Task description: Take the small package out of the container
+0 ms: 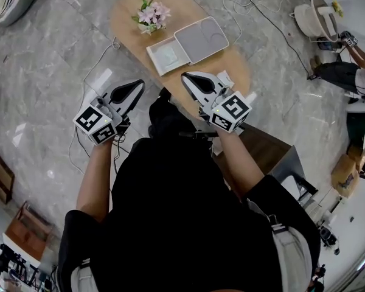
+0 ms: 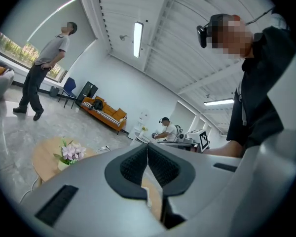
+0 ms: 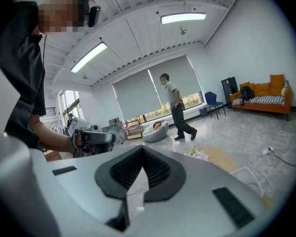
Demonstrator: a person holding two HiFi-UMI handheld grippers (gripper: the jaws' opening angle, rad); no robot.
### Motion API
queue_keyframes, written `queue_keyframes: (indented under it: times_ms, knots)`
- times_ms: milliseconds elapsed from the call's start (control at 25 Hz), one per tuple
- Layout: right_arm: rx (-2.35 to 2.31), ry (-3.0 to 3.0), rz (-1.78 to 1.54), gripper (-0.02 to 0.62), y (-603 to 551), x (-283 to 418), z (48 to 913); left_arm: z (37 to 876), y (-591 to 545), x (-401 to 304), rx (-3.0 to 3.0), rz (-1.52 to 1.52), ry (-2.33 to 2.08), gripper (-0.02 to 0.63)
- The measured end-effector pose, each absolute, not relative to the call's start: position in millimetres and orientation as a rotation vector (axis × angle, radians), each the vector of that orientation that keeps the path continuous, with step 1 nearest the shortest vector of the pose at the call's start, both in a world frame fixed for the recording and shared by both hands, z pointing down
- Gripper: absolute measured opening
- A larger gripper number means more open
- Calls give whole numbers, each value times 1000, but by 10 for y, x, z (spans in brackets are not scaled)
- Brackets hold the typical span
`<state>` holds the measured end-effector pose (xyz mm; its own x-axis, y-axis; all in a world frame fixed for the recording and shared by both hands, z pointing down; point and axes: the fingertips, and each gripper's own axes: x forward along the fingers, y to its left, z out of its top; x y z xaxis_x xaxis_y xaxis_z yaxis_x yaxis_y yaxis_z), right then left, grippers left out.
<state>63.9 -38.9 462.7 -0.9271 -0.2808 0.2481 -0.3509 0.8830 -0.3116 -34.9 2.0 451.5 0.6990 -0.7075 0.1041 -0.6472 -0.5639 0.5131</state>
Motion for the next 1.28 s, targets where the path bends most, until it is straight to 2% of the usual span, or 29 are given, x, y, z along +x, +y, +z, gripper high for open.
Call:
queue_keyframes:
  times_ms: [400,1280]
  knots:
    - [525,-2694,588,11,-1438,671,5465,5188,-839,-494,2239,-29,-1051,18]
    - [438,-2610,717,14,-1641,347,6974,6617,-1190,-924,2047,72,-1050,18]
